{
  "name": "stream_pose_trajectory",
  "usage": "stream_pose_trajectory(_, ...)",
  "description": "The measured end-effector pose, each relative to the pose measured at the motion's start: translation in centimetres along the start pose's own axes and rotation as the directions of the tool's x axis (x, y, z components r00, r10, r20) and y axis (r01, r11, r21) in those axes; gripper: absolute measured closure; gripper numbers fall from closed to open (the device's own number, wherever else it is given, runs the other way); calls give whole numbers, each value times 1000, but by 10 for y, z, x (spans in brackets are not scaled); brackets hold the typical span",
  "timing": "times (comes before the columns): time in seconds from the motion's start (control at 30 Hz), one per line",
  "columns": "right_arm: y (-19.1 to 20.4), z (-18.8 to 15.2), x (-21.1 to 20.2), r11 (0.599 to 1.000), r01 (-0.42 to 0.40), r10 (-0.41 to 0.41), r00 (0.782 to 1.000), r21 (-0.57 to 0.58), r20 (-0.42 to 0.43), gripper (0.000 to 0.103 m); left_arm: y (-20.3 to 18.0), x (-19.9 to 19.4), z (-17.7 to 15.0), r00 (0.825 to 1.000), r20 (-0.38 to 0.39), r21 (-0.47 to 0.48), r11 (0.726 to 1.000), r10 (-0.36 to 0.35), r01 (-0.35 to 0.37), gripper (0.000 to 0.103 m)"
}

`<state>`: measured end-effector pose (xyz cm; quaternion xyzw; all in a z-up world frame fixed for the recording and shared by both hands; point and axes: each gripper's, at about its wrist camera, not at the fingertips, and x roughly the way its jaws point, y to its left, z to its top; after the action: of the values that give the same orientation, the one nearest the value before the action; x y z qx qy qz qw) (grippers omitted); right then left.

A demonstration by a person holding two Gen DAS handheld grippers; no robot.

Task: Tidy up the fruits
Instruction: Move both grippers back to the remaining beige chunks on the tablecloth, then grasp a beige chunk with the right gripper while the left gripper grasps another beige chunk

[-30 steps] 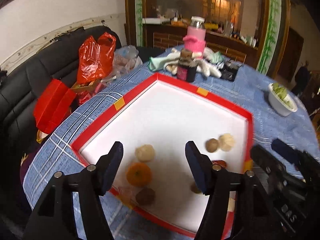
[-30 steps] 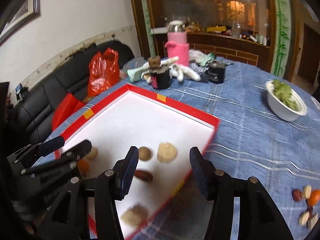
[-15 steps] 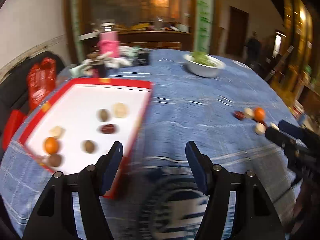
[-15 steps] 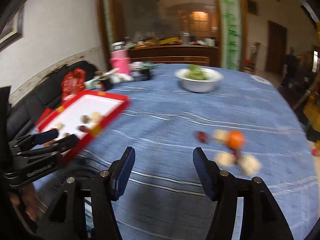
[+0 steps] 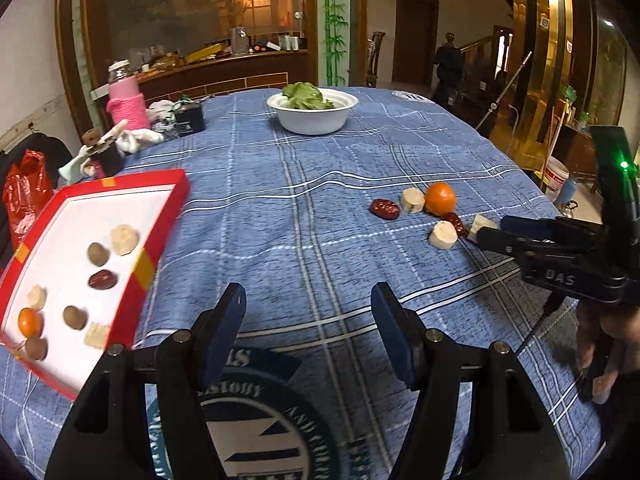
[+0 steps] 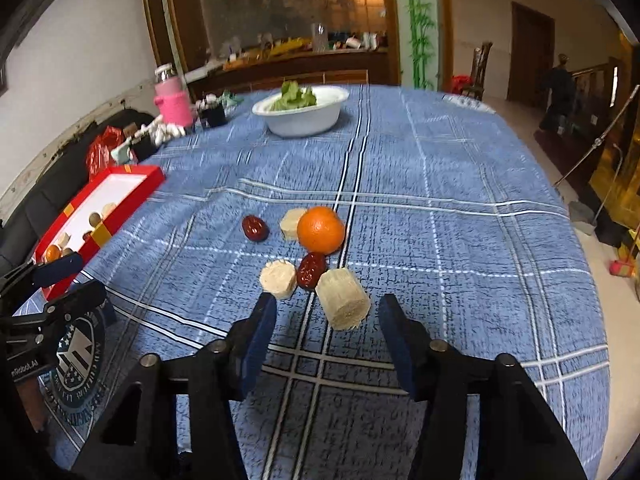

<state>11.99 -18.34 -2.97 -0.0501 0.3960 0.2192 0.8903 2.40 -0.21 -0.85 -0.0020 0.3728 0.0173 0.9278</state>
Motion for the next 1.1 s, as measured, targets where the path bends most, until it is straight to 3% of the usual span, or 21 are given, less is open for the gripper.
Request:
stream_pose_trajectory(0.3, -3, 13, 20, 1000, -5, 3, 999, -29, -38, 55, -17, 16, 17, 999, -21, 20, 999, -38, 38, 39)
stream_pose_trajectory(0.37, -3, 12, 22, 999, -2, 1, 999, -32, -45, 71, -25, 21, 21, 999, -28, 31, 999, -41, 42, 39)
stream_pose_trajectory(0.5, -6, 10, 20, 1000, -4, 3, 999, -22, -44, 71, -41, 37, 29, 996, -60, 39, 996, -73, 75, 39)
stream_pose_trajectory(0.7, -25, 13, 7, 999, -3, 3, 1000, 52, 16, 71, -69, 62, 36, 979, -107, 64, 981, -176, 184, 40)
stream_pose_trajectory(0.8, -34, 13, 1, 997, -4, 0, 999, 83, 41, 71, -79, 73, 38, 975, -130, 67, 979, -181, 190, 40)
stream_pose_trajectory(0.93, -36, 15, -2, 996, -10, 5, 999, 89, 54, 71, -88, 81, 39, 973, -128, 76, 976, -193, 204, 54)
stream_pose_trajectory(1.1, -34, 15, -5, 997, -11, 6, 998, 78, 63, 71, -104, 85, 36, 971, -145, 119, 971, -192, 210, 58)
